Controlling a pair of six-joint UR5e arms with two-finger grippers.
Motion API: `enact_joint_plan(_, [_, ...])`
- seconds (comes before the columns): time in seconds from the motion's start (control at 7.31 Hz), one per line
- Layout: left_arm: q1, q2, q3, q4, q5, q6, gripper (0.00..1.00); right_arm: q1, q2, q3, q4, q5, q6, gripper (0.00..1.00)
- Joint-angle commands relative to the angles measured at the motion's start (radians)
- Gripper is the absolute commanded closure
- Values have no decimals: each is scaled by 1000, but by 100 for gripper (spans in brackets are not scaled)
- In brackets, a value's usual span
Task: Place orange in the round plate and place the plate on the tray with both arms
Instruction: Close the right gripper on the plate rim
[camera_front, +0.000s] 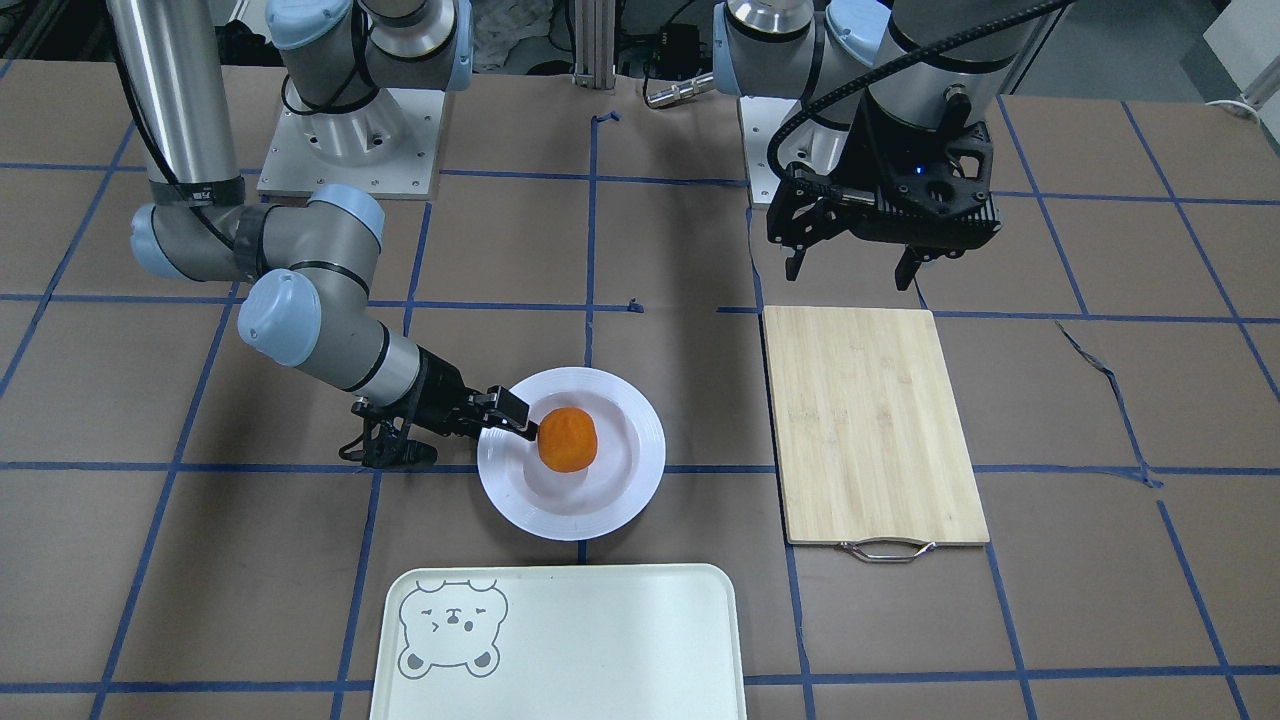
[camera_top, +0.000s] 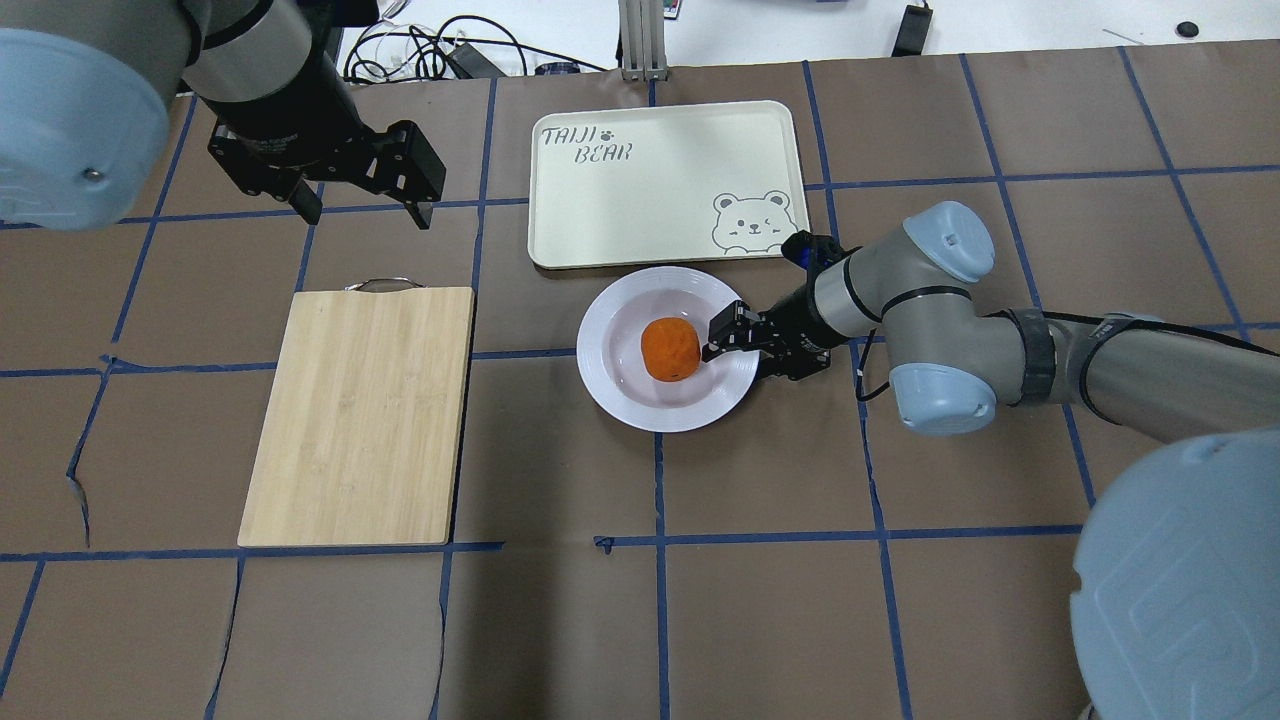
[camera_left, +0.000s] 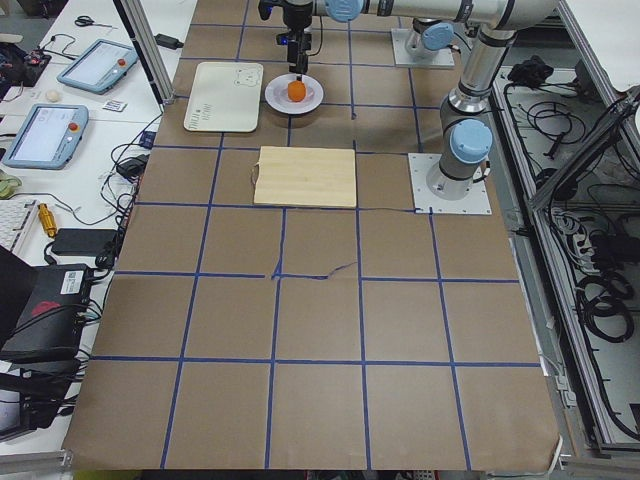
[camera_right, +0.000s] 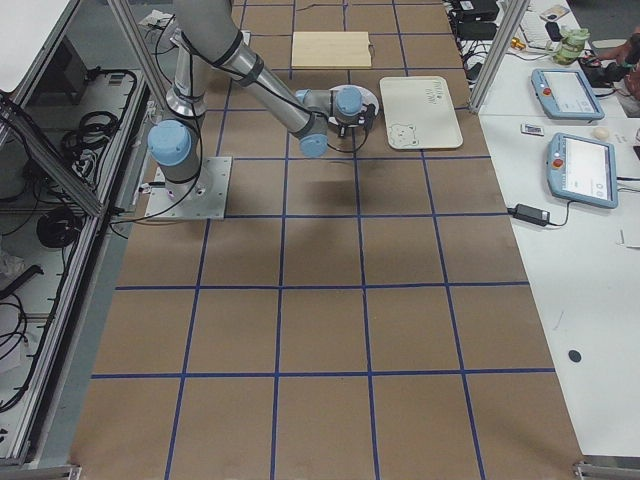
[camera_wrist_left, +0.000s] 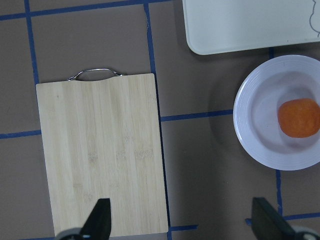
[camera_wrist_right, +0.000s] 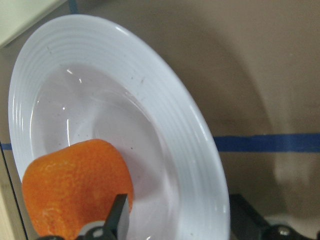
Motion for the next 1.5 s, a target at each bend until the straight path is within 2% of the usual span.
enact_joint_plan(0.0, [0,-1,1,0,0,0,0,5,4,0,-4,1,5,33])
enact_joint_plan(0.27, [-2,-1,-1,0,0,0,0,7,6,2,-2,6,10,48])
enact_joint_plan(0.68, [-2,-1,-1,0,0,0,0,7,6,1,-2,-3,24,59])
enact_joint_plan(0.96, [-2,-1,1,0,0,0,0,7,4,0,-1,-10,24,74])
enact_joint_plan(1.23, [0,1,-1,0,0,0,0,7,4,0,1,-10,27,85])
enact_joint_plan(1.37, [0,-1,1,0,2,0,0,7,4,0,1,-10,27,87])
